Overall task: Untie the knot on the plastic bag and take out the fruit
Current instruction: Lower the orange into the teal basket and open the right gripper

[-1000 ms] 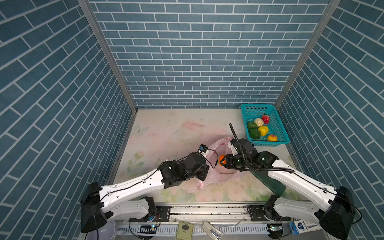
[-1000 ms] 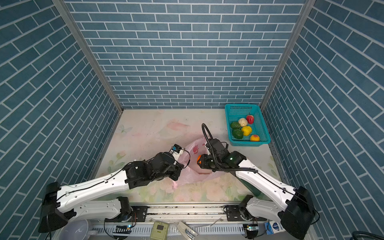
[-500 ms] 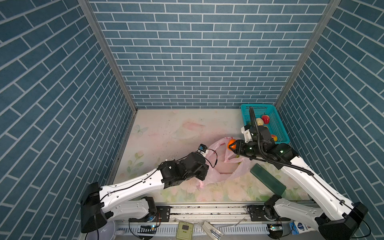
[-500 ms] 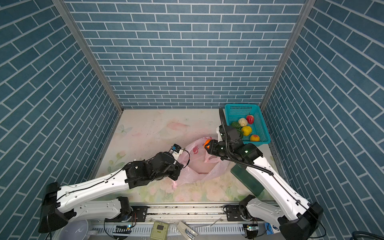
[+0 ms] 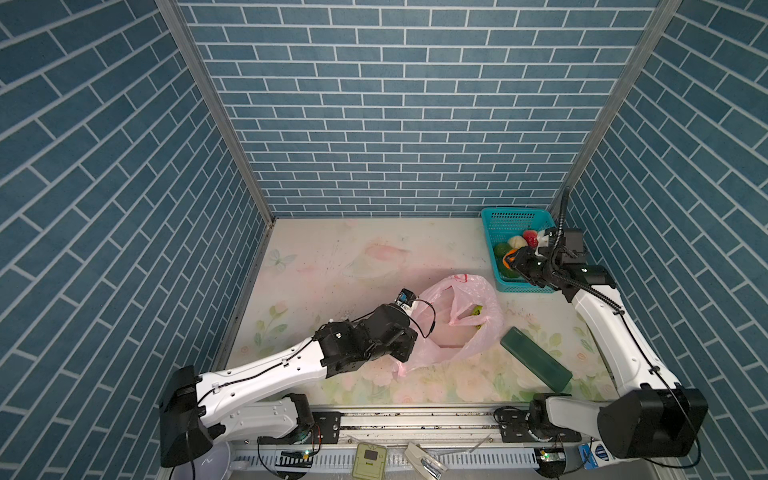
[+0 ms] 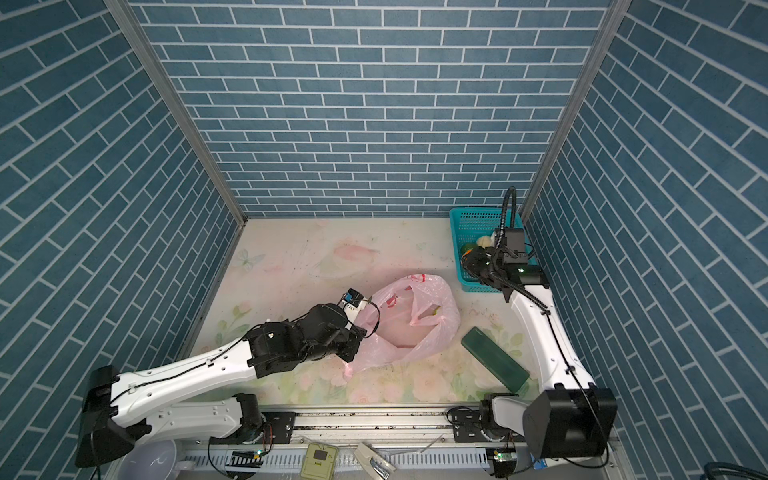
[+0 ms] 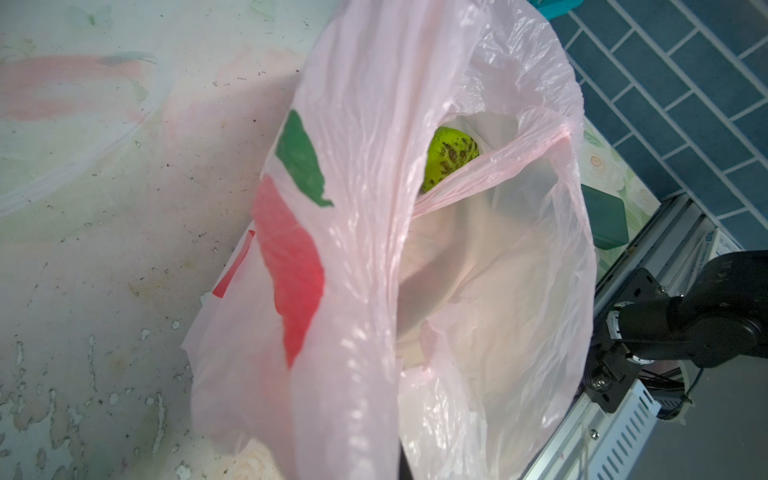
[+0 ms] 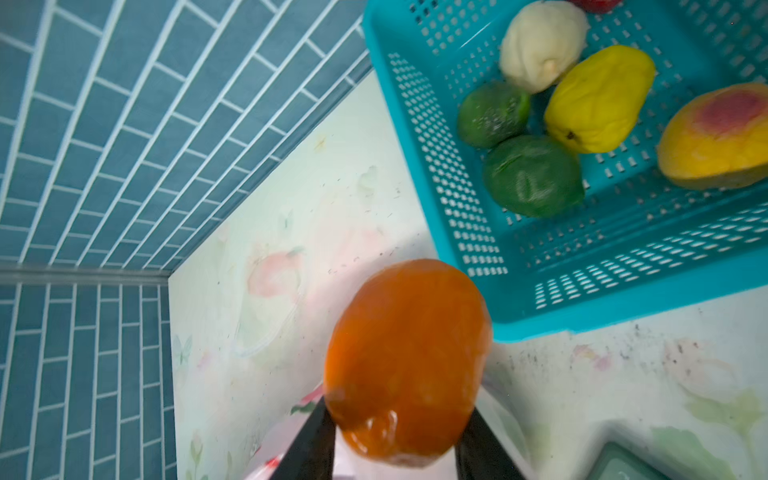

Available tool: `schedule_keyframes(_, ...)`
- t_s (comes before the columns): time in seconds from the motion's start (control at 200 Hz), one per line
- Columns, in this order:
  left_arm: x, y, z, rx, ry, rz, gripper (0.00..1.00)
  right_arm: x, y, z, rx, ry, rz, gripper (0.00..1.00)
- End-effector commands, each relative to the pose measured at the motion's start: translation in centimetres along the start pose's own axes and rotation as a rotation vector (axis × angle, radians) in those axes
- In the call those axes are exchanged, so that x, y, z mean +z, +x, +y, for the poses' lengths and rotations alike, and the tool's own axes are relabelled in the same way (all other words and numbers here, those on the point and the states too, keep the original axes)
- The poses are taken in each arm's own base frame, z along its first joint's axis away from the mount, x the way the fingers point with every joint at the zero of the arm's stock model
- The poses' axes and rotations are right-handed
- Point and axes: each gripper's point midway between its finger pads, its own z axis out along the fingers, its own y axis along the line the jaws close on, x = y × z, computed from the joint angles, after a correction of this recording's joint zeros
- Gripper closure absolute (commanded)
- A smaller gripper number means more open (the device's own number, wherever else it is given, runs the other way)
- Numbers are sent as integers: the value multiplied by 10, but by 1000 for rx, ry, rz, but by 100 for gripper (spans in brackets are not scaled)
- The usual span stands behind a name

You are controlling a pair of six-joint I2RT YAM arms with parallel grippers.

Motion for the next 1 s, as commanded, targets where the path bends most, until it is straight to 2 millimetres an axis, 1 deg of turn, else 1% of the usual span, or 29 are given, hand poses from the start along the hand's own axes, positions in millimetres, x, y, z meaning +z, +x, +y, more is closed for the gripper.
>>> schedule_keyframes(0.0, -3, 0, 3, 29, -4, 1, 100, 13, -42, -5, -14, -17, -95, 56)
schedule_keyframes(0.115, -3, -1, 2, 36, -1, 2, 100, 38, -65, -24, 4, 21, -100, 56)
schedule_keyframes(0.245, -4, -1, 2, 40, 0, -1, 100, 66, -83, -44, 1, 80, -83, 56)
schedule_keyframes(0.375, -5, -2, 2, 40, -4, -4, 100, 80, -99, -70, 16, 177, -86, 55)
schedule_keyframes(0.44, -5, -2, 3, 42, -5, -5, 100, 86, -102, -83, 30, 220, -80, 54)
schedule_keyframes(0.54, -5, -3, 2, 41, -3, -6, 100, 93, -101, -94, 34, 267, -54, 52)
schedule_keyframes(0.6, -5, -3, 2, 42, -4, -5, 100, 95, -100, -99, 36, 289, -39, 47)
schedule_keyframes(0.64, -5, -3, 2, 41, -5, -6, 100, 97, -99, -100, 36, 295, -28, 41)
schedule_keyframes(0.67, -5, -3, 2, 40, -4, -6, 100, 96, -99, -105, 36, 323, -32, 37)
schedule_keyframes(0.745, -4, -2, 3, 38, -5, -3, 100, 95, -98, -107, 36, 335, -32, 30)
schedule_keyframes(0.795, -4, -2, 2, 39, -3, -2, 100, 93, -97, -109, 38, 339, -32, 27)
schedule_keyframes(0.995, -5, -1, 3, 35, -3, 1, 100, 82, -93, -104, 34, 321, -46, 24)
